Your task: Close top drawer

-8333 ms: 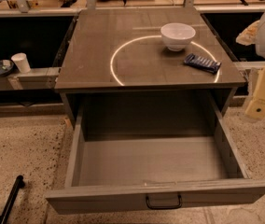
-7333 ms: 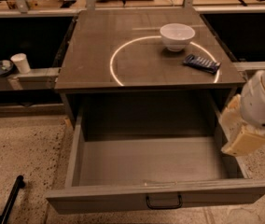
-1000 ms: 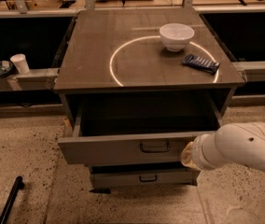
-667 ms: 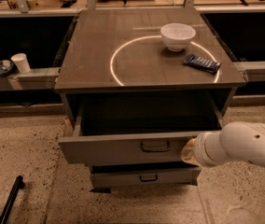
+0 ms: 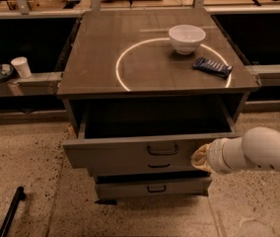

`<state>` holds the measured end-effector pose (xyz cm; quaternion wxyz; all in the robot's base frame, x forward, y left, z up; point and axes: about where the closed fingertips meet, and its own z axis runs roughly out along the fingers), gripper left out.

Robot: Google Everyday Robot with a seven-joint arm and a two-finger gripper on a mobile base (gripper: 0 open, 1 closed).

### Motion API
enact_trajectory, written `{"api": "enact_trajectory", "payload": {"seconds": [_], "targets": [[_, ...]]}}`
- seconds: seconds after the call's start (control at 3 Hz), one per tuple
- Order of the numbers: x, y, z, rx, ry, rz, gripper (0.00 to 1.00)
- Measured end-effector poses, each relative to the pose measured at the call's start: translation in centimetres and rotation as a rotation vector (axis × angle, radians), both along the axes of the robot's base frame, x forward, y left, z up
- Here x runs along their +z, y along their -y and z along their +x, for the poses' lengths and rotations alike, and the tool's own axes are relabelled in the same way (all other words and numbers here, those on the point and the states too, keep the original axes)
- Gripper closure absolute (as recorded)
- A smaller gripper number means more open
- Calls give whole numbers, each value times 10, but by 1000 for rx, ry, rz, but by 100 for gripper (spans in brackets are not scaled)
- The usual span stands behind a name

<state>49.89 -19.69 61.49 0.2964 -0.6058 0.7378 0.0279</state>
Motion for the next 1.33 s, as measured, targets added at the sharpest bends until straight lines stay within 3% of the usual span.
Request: {"api": "enact_trajectory", "payload": {"seconds": [0.33, 1.33], "targets": [[0, 0, 0, 0, 0, 0, 82], [0, 0, 0, 0, 0, 0, 10]]}}
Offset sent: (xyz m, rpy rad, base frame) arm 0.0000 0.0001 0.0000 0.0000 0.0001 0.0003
